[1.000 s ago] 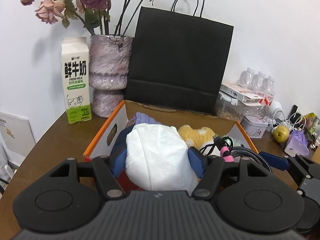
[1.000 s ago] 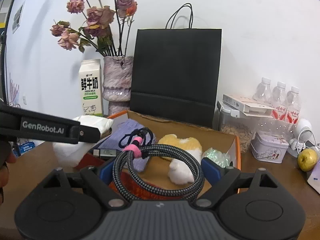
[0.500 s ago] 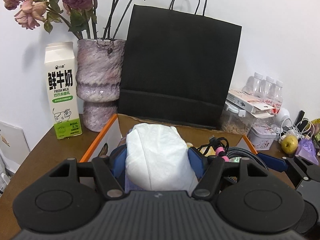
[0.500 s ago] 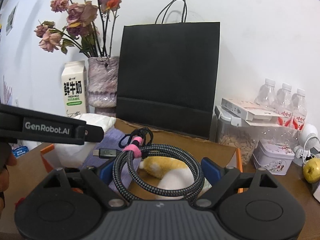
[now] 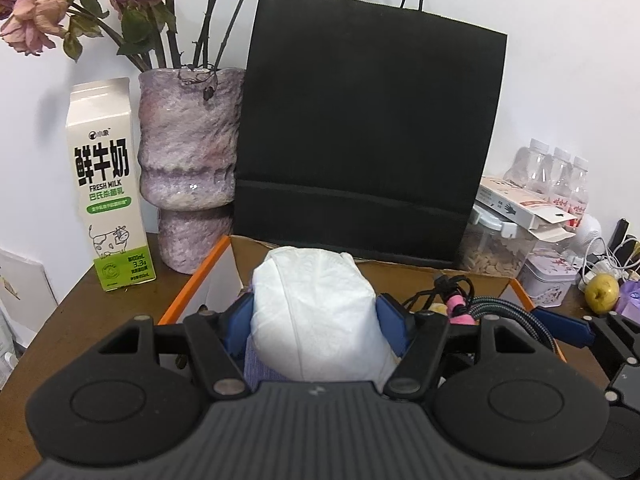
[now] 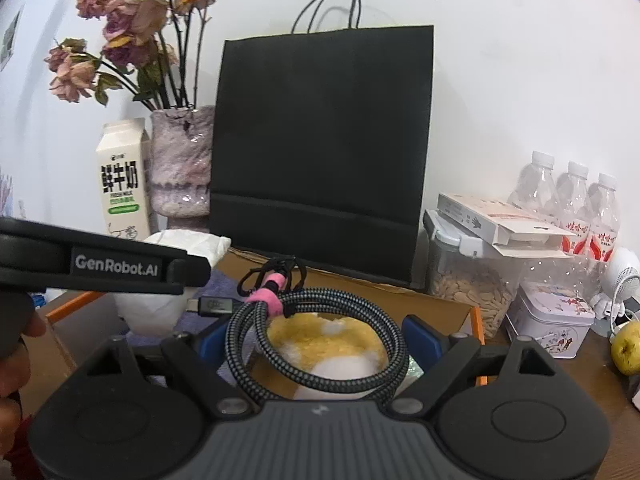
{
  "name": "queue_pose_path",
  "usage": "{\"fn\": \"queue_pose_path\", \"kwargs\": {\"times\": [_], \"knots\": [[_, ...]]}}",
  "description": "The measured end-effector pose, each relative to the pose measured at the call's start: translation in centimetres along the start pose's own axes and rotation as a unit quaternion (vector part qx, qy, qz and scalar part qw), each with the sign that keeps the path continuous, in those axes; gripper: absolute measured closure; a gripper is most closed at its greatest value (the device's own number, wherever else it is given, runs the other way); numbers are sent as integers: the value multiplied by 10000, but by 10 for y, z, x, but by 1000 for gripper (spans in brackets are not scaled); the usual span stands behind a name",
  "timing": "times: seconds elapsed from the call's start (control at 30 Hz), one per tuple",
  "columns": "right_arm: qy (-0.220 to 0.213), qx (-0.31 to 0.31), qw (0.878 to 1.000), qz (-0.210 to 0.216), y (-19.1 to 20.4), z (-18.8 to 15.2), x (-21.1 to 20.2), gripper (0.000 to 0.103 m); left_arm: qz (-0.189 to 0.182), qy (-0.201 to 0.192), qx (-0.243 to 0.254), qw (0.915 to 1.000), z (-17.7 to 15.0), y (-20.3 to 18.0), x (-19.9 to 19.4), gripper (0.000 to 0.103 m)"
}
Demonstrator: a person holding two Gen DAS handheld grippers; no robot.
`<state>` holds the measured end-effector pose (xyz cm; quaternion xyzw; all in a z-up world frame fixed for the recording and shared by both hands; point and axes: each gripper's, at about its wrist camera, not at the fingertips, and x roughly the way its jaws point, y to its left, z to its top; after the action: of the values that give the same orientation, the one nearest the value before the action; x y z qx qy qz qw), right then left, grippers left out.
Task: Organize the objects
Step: 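Open both grippers to drop the cloth and cable into the box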
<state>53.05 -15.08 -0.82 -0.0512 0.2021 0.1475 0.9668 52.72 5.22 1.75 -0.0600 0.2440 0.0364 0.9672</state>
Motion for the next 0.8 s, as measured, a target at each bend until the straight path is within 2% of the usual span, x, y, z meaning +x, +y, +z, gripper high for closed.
{"fn": "queue_pose_path", "kwargs": {"times": [0.37, 0.43, 0.53, 0.57, 0.63, 0.8], "knots": [[109, 52, 9998, -130, -7, -2, 18, 15, 86, 76, 10, 9999, 2, 3, 20, 36], [108, 62, 9998, -150, -7, -3, 18, 15, 77, 69, 6, 9999, 2, 3, 20, 33], [169, 108, 9997, -146, -8, -4, 20, 12, 65, 14, -7, 10000, 2, 3, 19, 13], [179, 139, 9996, -143, -9, -4, 21, 2, 107, -49, -23, 9999, 1, 3, 18, 0], [194, 169, 9996, -140, -10, -5, 22, 0, 193, -190, -3, 9996, 1, 2, 15, 0], [189, 160, 9996, -154, -9, -5, 21, 0, 181, -84, 23, 9998, 1, 2, 17, 0]]}}
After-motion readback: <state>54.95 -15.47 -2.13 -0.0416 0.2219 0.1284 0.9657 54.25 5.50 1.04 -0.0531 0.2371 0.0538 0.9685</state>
